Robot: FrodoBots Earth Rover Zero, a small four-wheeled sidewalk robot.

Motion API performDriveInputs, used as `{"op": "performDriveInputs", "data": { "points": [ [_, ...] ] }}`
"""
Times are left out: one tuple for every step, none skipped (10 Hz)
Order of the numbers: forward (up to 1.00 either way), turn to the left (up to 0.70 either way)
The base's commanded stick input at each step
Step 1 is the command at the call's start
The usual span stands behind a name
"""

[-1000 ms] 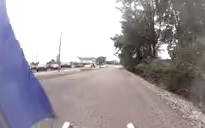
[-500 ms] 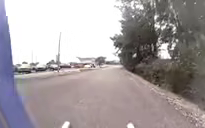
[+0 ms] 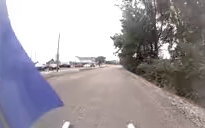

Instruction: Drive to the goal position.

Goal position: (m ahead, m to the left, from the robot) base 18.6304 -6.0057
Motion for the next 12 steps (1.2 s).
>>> {"op": "performDriveInputs", "data": {
  "points": [
    [0.60,-0.11],
    [0.60,0.00],
    [0.60,0.00],
    [0.60,0.00],
    [0.60,0.00],
    [0.60,0.00],
    [0.60,0.00],
    [0.60,0.00],
    [0.60,0.00],
    [0.60,0.00],
    [0.60,0.00],
    [0.60,0.00]
  ]
}}
